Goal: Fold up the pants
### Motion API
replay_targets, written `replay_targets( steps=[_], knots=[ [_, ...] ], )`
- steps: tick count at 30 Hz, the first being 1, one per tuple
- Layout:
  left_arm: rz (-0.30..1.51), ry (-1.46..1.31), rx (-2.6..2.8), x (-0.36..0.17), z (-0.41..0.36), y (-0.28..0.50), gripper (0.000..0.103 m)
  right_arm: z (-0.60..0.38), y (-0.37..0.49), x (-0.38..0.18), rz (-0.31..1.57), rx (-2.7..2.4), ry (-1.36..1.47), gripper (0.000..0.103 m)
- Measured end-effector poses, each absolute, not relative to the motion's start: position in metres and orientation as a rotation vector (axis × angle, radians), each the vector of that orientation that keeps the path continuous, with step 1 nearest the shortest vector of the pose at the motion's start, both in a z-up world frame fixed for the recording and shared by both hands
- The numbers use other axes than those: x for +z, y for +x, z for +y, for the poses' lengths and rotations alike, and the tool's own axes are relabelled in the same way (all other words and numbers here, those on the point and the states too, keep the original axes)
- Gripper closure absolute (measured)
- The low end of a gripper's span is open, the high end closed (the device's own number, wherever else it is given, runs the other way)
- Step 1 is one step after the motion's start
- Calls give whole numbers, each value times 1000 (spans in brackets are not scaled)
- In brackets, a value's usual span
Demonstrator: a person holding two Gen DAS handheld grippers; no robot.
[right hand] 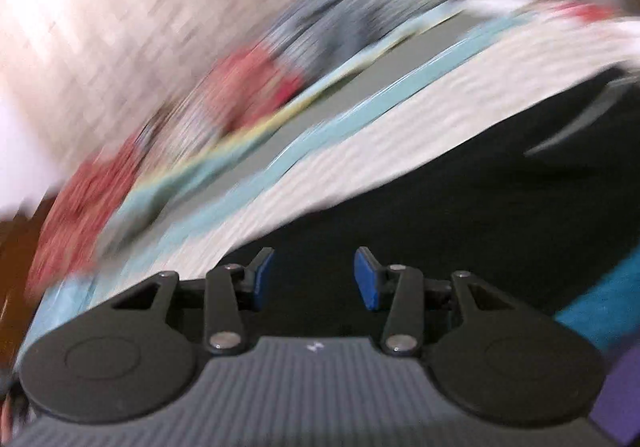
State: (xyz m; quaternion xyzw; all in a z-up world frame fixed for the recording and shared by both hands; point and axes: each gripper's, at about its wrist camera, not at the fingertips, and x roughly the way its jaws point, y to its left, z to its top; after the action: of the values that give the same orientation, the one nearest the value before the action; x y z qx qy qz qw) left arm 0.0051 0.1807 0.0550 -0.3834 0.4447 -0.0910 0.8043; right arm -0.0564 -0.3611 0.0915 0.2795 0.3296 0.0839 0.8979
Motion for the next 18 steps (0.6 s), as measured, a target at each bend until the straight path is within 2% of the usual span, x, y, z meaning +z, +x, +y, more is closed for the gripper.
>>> replay_targets(
  steps=[1, 2, 4, 5, 8, 11, 13, 16, 18],
  knots=[
    [966, -810, -167, 51, 177, 10, 29, -342, -51, 88, 717, 228, 560, 56],
    [969, -777, -143, 50, 174, 14, 57, -320, -44, 82, 755, 290, 543, 56],
    [938, -740, -138, 51, 171, 17, 68, -285, -35, 74, 810, 369, 510, 56],
    [904, -726, -147, 57, 172, 14, 95, -268, -31, 72, 829, 405, 486, 56],
    [777, -623, -176, 85, 178, -3, 94, -229, -16, 80, 833, 525, 451, 56],
    [644, -381, -146, 104, 174, -23, 93, -195, -5, 94, 797, 640, 422, 56],
    [673, -252, -102, 96, 167, -23, 93, -175, 1, 98, 772, 688, 376, 56],
    [784, -344, -94, 68, 174, -18, 93, -145, 0, 95, 761, 746, 227, 54],
    [776, -393, -90, 61, 180, -22, 93, -127, 2, 90, 778, 782, 118, 52]
  ],
)
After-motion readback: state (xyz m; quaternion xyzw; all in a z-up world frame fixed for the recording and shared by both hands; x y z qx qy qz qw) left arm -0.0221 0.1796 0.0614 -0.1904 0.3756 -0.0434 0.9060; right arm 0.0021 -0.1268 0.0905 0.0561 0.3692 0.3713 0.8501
